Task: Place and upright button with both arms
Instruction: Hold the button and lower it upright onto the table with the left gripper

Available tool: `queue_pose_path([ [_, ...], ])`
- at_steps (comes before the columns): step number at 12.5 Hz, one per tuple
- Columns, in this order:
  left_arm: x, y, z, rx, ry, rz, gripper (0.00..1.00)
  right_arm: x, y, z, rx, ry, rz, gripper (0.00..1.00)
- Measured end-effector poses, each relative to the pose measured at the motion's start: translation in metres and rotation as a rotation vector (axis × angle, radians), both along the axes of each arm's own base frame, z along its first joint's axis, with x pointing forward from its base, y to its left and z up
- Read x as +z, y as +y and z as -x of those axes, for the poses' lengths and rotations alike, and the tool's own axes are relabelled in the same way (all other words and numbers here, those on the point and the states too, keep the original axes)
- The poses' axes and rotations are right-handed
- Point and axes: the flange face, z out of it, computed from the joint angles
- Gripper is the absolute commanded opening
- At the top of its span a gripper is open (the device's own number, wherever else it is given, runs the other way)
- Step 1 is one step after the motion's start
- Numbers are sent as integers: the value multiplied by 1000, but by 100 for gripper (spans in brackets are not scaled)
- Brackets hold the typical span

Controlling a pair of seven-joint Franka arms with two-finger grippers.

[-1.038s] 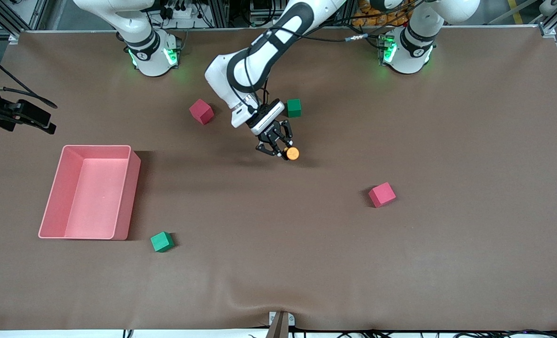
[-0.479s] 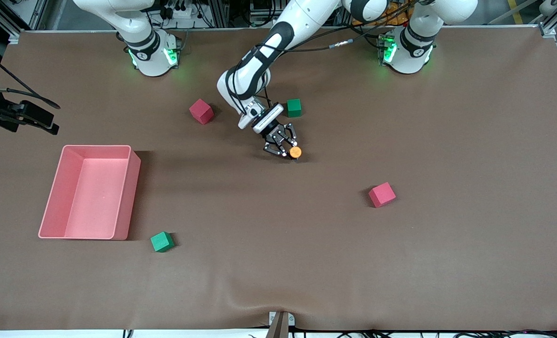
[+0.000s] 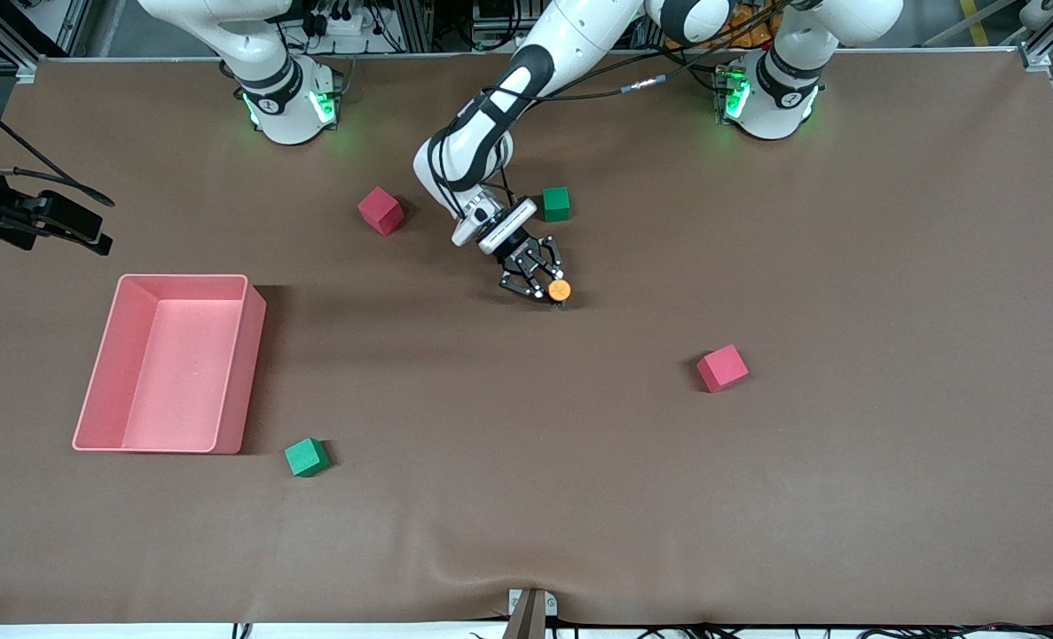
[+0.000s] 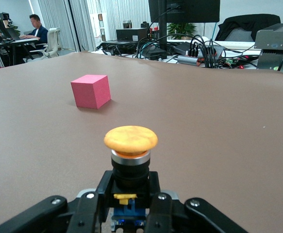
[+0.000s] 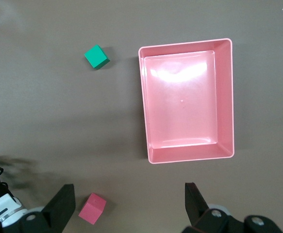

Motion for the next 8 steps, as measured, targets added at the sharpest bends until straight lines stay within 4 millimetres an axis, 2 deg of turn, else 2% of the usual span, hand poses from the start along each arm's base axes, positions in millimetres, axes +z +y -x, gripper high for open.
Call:
queue_pose_path([
  [1,-6,2,0,0,2,-9,8,0,0,0,0,0,0,100],
  [2,-12,4,1,0,4,-17,16,0,0,0,0,0,0,100],
  [3,-15,5,1,1,5,-21,18,0,0,0,0,0,0,100],
  [6,-15,6,0,1,3,-23,54,0,0,0,0,0,0,100],
  [8,-14,5,-1,0,0,-21,56,0,0,0,0,0,0,100],
])
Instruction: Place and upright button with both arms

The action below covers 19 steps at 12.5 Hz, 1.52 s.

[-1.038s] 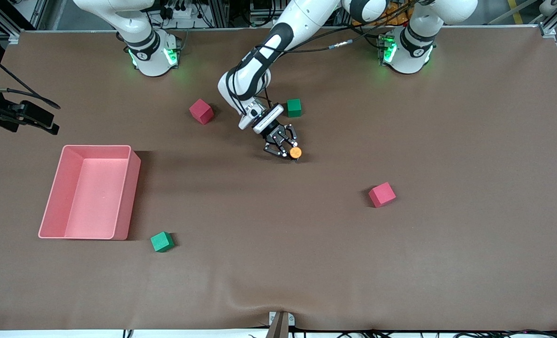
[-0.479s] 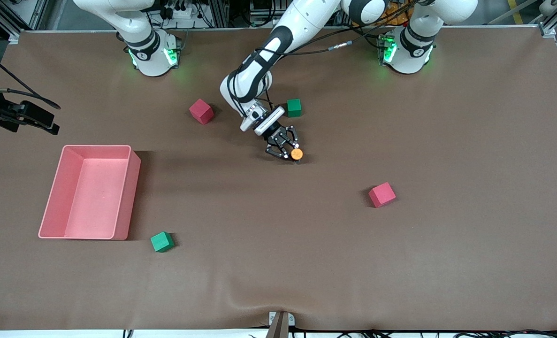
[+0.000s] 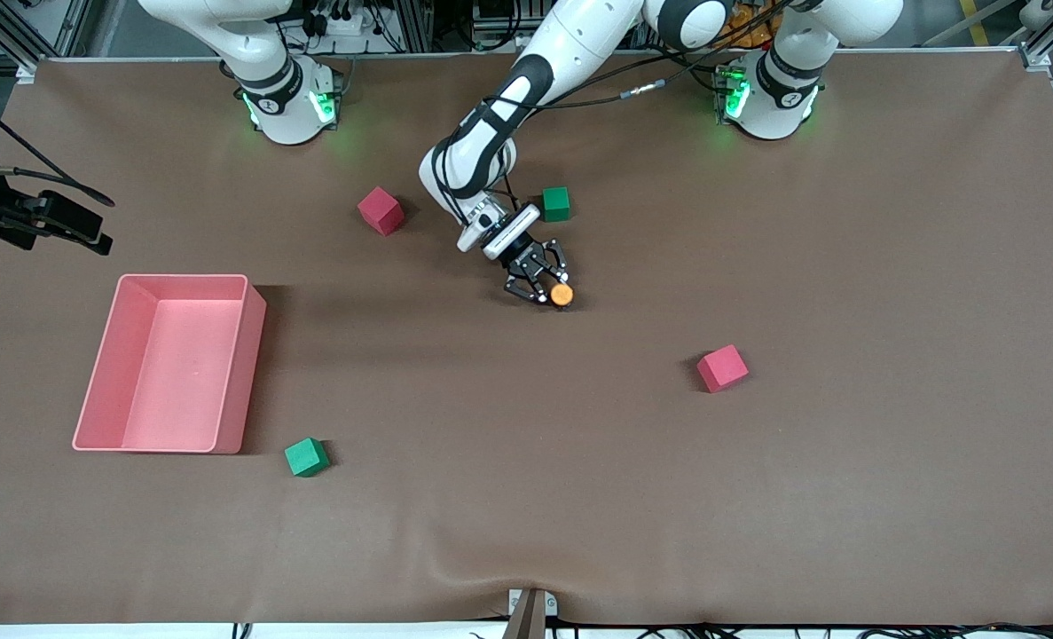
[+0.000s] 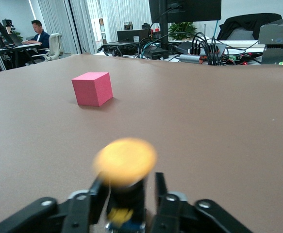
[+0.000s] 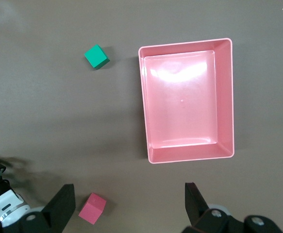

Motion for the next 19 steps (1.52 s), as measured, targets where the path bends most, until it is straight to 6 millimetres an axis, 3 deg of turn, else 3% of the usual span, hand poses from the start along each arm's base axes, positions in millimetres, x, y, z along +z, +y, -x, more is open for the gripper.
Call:
queue_pose_path([
  [3,1,0,-1,-1,-1,-2,58,0,0,0,0,0,0,100],
  [7,2,-3,2,-30,69,-61,69,0,0,0,0,1,0,100],
  [9,5,-9,16,-45,132,-101,70,0,0,0,0,1,0,100],
  [12,29,-19,39,-43,180,-150,64,-1,0,0,0,4,0,100],
  [13,37,-22,44,-52,201,-164,67,-2,0,0,0,5,0,100],
  [14,45,-25,46,-68,228,-180,73,-2,0,0,0,6,0,100],
  [16,72,-33,42,-95,285,-192,74,-3,0,0,0,8,0,100],
  [18,125,-39,30,-103,398,-157,74,-3,0,-1,1,9,0,100],
  [19,160,-37,14,-114,466,-129,74,-3,1,-1,1,10,0,100],
])
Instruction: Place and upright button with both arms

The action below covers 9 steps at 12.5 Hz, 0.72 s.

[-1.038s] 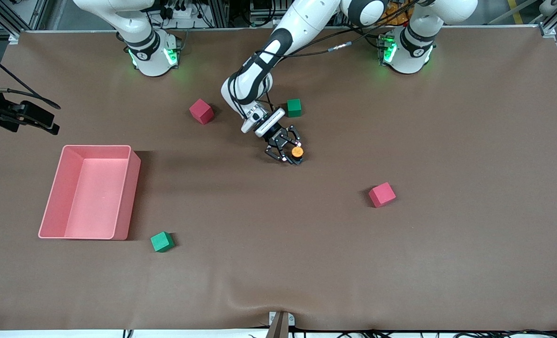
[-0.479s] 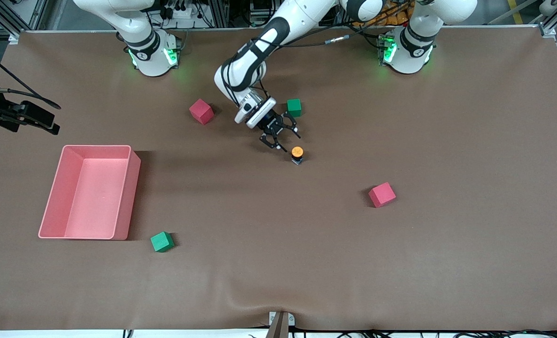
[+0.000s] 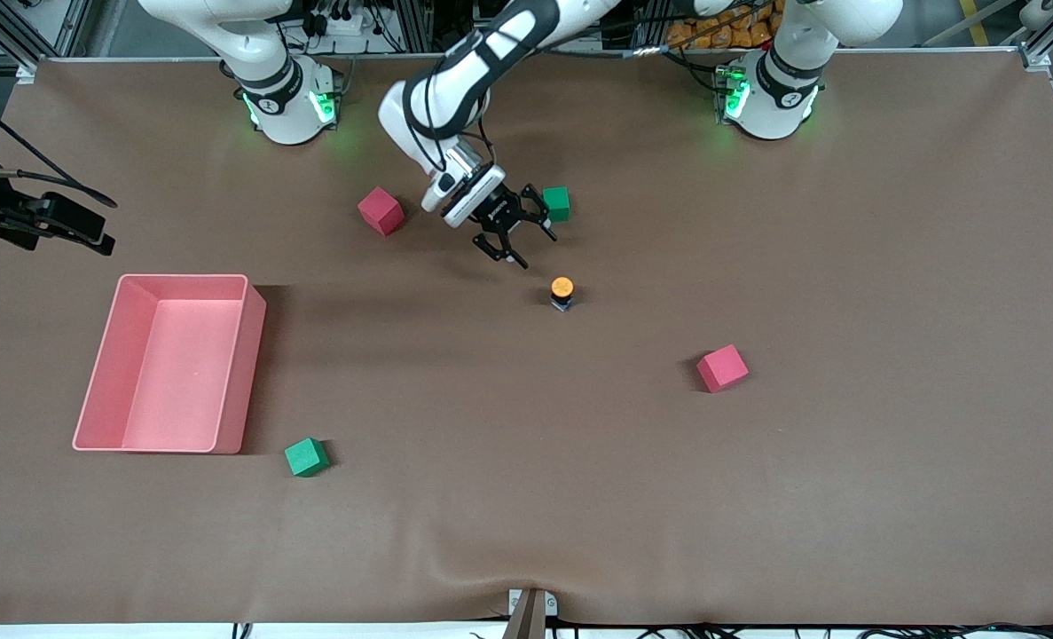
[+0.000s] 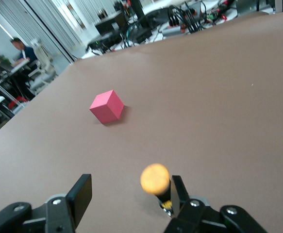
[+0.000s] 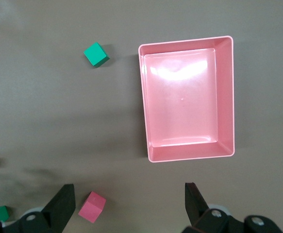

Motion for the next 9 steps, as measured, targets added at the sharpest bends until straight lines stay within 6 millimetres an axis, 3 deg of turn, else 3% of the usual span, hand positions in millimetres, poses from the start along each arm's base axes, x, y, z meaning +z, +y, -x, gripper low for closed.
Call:
queue_pose_path([
  [2,82,20,-54,-29,190,82,76,0,0,0,1,1,0,100],
  [4,158,71,-122,-52,358,184,76,0,0,0,1,1,0,100],
  [5,187,102,-154,-53,428,241,76,-1,1,0,1,1,0,100],
  [7,224,166,-207,-70,525,309,77,-1,1,0,1,2,0,100],
  [9,237,218,-244,-72,573,322,77,-1,1,0,1,2,0,100],
])
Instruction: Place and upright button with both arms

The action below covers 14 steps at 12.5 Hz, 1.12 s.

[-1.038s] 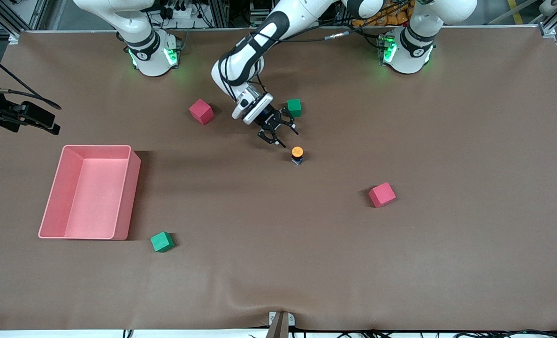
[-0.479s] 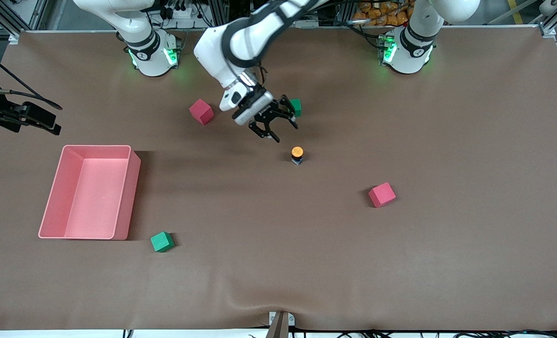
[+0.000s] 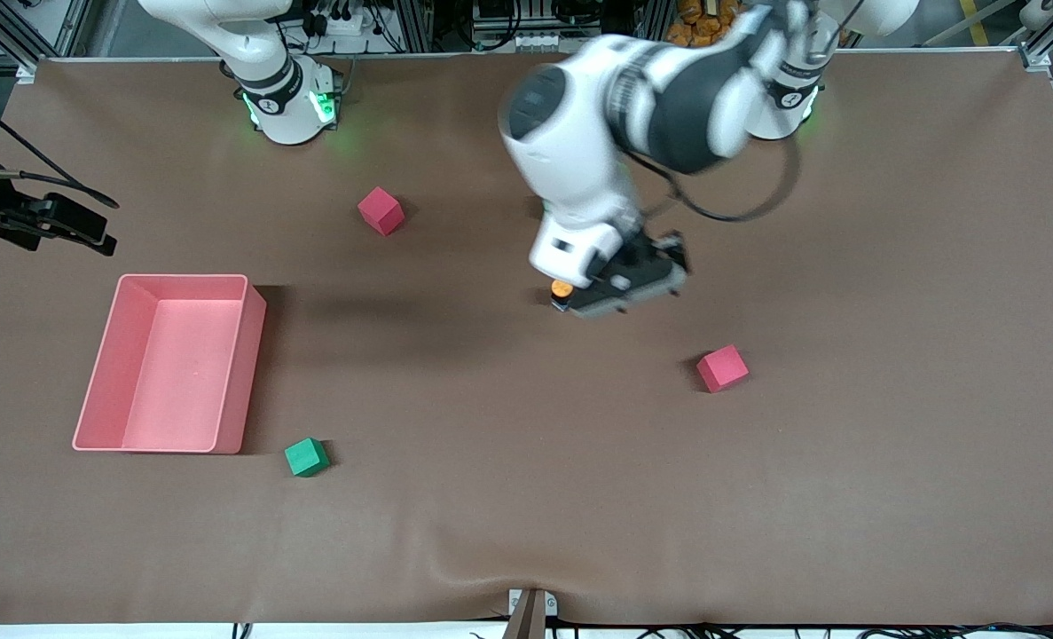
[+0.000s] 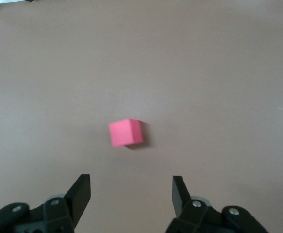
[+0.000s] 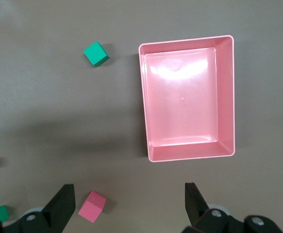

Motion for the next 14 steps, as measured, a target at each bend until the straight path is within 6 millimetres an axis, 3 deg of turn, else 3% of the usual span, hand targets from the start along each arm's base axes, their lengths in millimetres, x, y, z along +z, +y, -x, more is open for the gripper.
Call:
queue_pose_path([
  [4,0,76,-47,45,80,59,77,0,0,0,0,0,0,100],
  [5,2,95,-56,70,98,90,100,0,0,0,0,0,0,100],
  [8,12,145,-78,62,130,154,100,0,0,0,0,0,0,100],
  [11,52,187,-82,57,118,239,100,0,0,0,0,0,0,100],
  [14,93,235,-72,66,129,254,100,0,0,0,0,0,0,100],
])
